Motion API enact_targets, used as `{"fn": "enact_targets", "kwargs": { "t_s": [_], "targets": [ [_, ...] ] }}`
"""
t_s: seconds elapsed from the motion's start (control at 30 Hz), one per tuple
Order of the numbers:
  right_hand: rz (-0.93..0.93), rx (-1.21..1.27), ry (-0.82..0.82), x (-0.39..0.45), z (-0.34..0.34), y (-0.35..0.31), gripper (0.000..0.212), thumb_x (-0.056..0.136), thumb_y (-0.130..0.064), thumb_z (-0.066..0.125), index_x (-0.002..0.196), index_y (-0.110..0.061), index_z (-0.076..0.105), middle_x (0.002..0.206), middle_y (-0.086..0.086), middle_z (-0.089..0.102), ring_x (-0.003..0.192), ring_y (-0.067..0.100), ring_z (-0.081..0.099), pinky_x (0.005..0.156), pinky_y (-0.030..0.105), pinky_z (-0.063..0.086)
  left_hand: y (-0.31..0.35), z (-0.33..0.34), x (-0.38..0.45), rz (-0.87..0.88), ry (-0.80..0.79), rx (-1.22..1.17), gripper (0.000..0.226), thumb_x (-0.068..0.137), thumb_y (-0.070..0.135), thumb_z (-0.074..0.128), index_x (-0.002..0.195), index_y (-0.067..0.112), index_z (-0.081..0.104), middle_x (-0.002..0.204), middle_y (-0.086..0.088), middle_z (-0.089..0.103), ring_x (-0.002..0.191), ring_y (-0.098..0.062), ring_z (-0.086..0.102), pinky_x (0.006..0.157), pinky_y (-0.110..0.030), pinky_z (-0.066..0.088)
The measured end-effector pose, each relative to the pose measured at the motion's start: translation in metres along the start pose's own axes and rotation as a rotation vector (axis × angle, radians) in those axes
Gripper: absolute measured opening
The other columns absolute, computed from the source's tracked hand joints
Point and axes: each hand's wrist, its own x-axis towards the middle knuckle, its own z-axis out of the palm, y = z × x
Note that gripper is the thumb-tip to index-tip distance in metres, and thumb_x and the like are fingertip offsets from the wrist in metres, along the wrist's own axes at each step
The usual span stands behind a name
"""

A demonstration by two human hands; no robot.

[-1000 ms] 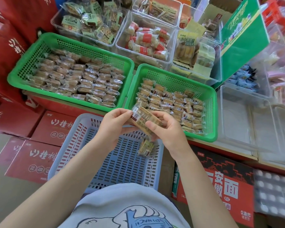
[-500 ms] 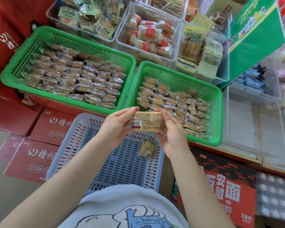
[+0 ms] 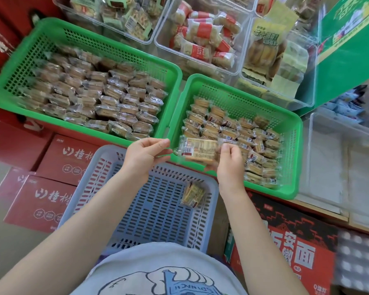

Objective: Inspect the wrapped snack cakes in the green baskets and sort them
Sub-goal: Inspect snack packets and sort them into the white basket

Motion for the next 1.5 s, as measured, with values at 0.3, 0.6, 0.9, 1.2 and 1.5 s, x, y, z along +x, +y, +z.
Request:
{"fn": "enact_targets", "kwargs": {
  "t_s": [0.3,0.6,0.9,1.2,1.5],
  "targets": [
    [-0.097,-0.083,0.000,0.047,0.014,-0.013,0.022,0.108,-0.028,0.033,0.094,-0.021,0.049,0.089,0.005,0.061,0.079,0.038,0.065,0.065,0.054,0.059,-0.011,0.009,0.036,0.643,-0.119,1.185,0.048,0.100,0.037,0.058,0.144,0.018,0.053,0.157,-0.007,0.040,0.148,-0.023,0.028,0.124,-0.045,0.020],
    [0.059,0.125,-0.175,0.069,0.039,-0.001,0.019,0.099,-0.043,0.057,0.097,-0.024,0.060,0.103,0.005,0.068,0.085,0.019,0.070,0.085,0.057,0.057,-0.034,0.007,0.060,0.548,-0.170,1.789,0.075,0.101,0.065,0.016,0.162,0.024,0.000,0.165,-0.002,-0.028,0.149,-0.022,-0.031,0.126,-0.045,-0.006],
    [-0.174,-0.100,-0.278,0.069,0.030,0.009,0.031,0.085,-0.011,0.077,0.107,-0.019,0.057,0.104,-0.008,0.067,0.094,0.005,0.064,0.083,0.021,0.052,-0.038,0.006,0.062,0.581,-0.143,1.791,0.082,0.093,0.067,0.001,0.161,0.022,-0.010,0.165,-0.002,-0.027,0.150,-0.020,-0.031,0.124,-0.042,-0.011],
    [-0.606,-0.711,-0.358,0.075,0.051,0.019,0.022,0.091,-0.011,0.069,0.112,-0.006,0.071,0.113,0.009,0.065,0.108,0.025,0.058,0.091,0.033,0.048,-0.040,0.005,0.062,0.626,-0.125,1.757,0.083,0.094,0.066,0.003,0.161,0.020,-0.007,0.166,-0.001,-0.024,0.151,-0.019,-0.029,0.121,-0.039,-0.015],
    [-0.513,-0.681,-0.242,0.092,0.053,0.015,0.018,0.097,-0.012,0.058,0.111,-0.006,0.069,0.104,0.008,0.057,0.096,0.025,0.056,0.080,0.035,0.047,-0.032,0.011,0.061,0.577,-0.191,1.758,0.062,0.102,0.065,0.017,0.158,0.039,0.024,0.164,-0.004,-0.030,0.150,-0.026,-0.031,0.123,-0.051,-0.008]
  ]
}}
